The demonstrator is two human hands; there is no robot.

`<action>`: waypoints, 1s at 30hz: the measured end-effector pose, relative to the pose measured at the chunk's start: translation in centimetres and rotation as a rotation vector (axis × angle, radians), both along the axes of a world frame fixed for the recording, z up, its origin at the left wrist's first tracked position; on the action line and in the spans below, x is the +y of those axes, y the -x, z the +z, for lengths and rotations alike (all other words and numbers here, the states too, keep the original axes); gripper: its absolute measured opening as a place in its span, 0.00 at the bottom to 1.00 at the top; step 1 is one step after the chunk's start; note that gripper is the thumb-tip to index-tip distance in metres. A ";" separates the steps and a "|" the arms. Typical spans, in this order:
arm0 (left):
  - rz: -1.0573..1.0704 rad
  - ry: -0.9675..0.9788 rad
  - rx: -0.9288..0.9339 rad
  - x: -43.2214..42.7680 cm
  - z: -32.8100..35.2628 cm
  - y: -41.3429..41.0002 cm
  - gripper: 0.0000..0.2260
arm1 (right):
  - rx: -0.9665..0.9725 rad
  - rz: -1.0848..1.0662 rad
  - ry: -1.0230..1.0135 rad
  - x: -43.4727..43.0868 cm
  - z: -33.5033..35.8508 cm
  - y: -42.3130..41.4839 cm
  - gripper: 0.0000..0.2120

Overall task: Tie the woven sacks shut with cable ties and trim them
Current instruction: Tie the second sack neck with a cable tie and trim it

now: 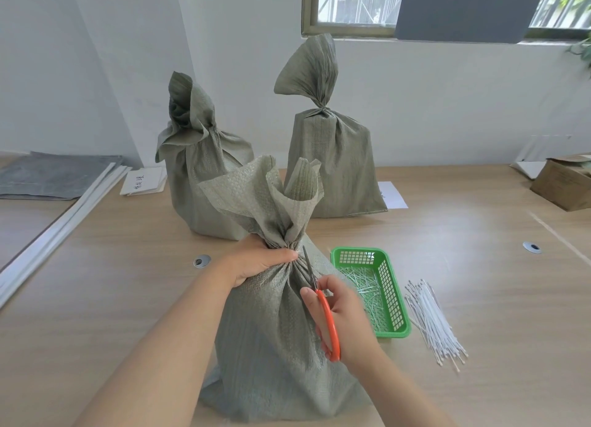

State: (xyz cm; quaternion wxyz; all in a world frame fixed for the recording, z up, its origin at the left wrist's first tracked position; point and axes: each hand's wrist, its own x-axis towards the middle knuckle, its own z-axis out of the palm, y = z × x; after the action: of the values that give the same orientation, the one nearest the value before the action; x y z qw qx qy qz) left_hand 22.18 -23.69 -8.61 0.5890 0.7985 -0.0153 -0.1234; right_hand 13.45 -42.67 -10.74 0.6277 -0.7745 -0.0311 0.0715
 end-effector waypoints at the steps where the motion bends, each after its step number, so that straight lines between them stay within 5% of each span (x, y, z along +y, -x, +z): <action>1: -0.003 0.004 0.001 0.0 0.0 0.0 0.22 | -0.010 -0.009 0.004 0.0 -0.1 -0.1 0.12; 5: 0.001 0.023 0.013 0.0 0.0 -0.2 0.13 | -0.059 -0.034 0.081 -0.8 -1.2 -0.7 0.10; 16: 0.014 0.031 0.039 0.3 0.0 -0.2 0.15 | -0.125 -0.174 0.507 -8.3 -6.7 -1.3 0.09; 22: 0.024 0.022 0.028 0.6 0.1 -0.2 0.18 | -0.026 -0.138 0.815 -12.5 -12.8 1.5 0.08; 30: 0.035 -0.005 -0.039 0.5 1.1 0.6 0.14 | 0.254 -0.076 0.893 -15.3 -19.4 4.7 0.10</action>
State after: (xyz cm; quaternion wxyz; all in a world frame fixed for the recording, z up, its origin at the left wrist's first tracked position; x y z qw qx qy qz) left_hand 21.54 -23.23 -7.52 0.5885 0.8025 -0.0125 -0.0974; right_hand 8.79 -57.98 -30.13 0.2338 -0.9547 0.1082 0.1489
